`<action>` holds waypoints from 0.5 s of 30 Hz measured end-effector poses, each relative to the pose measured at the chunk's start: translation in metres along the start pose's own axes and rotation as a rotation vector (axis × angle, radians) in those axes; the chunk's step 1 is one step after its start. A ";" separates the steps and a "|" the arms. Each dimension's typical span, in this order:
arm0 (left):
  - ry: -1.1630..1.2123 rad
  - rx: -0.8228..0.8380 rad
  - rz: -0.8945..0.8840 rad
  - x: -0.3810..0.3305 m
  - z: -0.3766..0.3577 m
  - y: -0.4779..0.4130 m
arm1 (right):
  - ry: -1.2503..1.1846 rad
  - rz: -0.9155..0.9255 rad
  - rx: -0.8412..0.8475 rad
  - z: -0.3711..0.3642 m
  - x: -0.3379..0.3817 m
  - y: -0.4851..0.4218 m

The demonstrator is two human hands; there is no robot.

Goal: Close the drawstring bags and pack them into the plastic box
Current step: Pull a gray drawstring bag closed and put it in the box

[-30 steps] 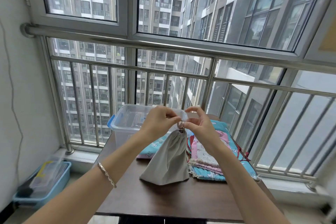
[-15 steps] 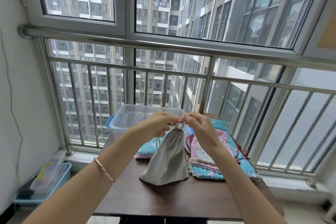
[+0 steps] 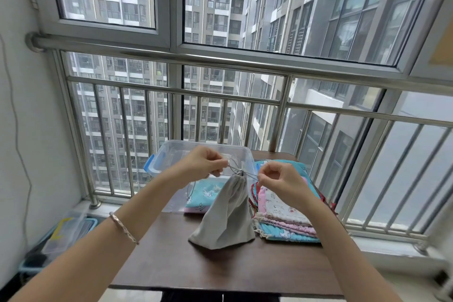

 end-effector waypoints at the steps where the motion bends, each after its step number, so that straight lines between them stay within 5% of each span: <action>1: 0.052 0.018 0.017 0.002 -0.002 0.000 | -0.014 -0.005 0.024 -0.002 -0.001 0.000; 7: 0.182 0.100 0.064 0.003 -0.014 0.004 | 0.065 -0.143 0.122 -0.003 0.016 -0.017; 11: 0.193 0.139 0.052 0.002 -0.017 0.005 | 0.210 -0.256 0.339 -0.016 0.034 -0.028; 15: 0.206 0.142 0.041 0.003 -0.015 0.004 | -0.165 -0.311 0.426 -0.022 0.035 -0.030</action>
Point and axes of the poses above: each hand's wrist, its own y-axis away from the middle knuckle, its own z-axis out of the back of the hand, x = y × z, the point moved 2 cm from there along -y, towards the middle knuckle, and after that the axes turned 9 degrees about y, right-handed, at the moved point
